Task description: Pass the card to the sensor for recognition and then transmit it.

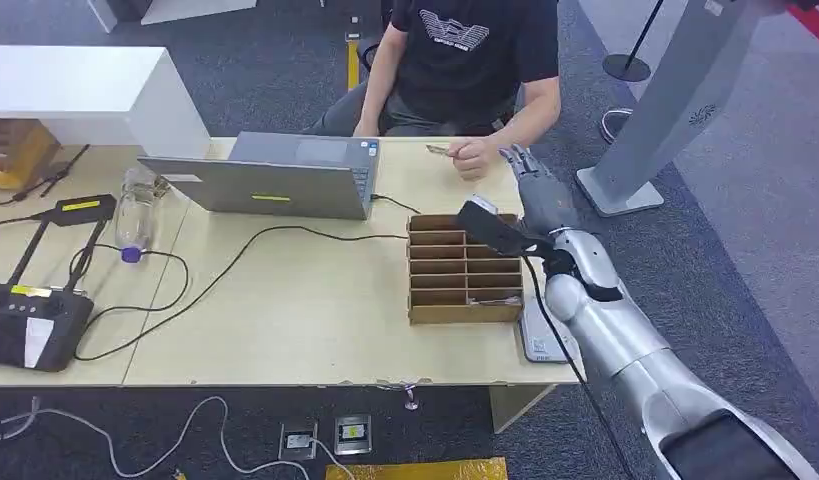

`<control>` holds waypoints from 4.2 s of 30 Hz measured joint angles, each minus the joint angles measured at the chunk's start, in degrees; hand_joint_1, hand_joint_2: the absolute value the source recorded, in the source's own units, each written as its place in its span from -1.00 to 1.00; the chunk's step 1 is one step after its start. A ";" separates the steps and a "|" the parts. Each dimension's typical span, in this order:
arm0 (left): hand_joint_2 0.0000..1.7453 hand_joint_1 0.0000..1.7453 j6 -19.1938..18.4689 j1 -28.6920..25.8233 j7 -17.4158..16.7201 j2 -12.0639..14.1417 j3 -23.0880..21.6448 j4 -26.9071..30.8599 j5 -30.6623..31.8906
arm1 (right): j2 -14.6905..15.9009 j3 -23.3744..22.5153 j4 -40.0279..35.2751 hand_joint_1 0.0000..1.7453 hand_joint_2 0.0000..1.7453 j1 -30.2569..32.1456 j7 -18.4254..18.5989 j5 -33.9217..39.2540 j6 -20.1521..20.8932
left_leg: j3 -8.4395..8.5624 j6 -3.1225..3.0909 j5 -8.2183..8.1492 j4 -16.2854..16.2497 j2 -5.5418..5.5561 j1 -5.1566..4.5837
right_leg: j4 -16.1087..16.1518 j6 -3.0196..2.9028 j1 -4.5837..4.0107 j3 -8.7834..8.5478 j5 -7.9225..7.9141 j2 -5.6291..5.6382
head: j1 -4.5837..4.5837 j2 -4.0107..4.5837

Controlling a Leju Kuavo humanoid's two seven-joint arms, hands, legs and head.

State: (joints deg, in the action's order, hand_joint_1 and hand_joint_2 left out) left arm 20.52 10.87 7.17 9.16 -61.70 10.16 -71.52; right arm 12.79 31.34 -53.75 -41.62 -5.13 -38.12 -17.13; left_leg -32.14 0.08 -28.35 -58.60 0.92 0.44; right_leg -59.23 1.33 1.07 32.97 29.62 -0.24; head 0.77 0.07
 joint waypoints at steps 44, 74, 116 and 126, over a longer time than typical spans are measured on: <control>-1.00 -1.00 1.84 -1.42 0.04 -0.39 0.13 0.00 -1.86 | 24.77 -3.59 -48.94 -1.00 1.00 26.05 19.05 -11.29 7.92 | -0.01 0.05 -0.14 0.02 -0.12 0.06 | 0.11 -0.03 -0.05 -0.01 0.02 0.11 | -0.02 0.00; -1.00 -1.00 1.09 -1.18 0.04 -0.48 0.13 0.02 -1.09 | 11.58 8.05 -36.17 -1.00 1.00 30.44 24.76 -19.48 0.06 | -0.02 0.06 -0.14 0.02 -0.10 0.12 | 0.09 -0.05 -0.11 -0.02 0.03 0.12 | -0.02 0.00; -1.00 -1.00 0.57 -1.19 0.59 -0.48 0.13 0.02 -0.44 | 6.49 9.57 -24.61 -1.00 1.00 23.51 17.13 -19.10 0.17 | 0.00 0.07 -0.13 0.02 -0.10 0.12 | 0.09 -0.05 -0.11 -0.03 0.03 0.11 | 0.00 0.00; -1.00 -1.00 0.55 -1.19 0.59 -0.46 0.13 0.02 -0.50 | 6.21 9.57 -23.78 -1.00 1.00 23.50 17.24 -19.59 0.13 | -0.01 0.07 -0.13 0.02 -0.10 0.12 | 0.09 -0.05 -0.11 -0.03 0.03 0.11 | 0.00 0.00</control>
State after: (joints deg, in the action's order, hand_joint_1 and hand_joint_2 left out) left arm 21.07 9.68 7.76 8.70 -61.57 10.19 -72.02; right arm 18.99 40.92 -77.53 -18.11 12.11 -57.70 -17.00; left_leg -32.15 0.15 -28.48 -58.57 0.82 0.56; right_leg -59.14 1.28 0.96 32.94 29.65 -0.14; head 0.76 0.07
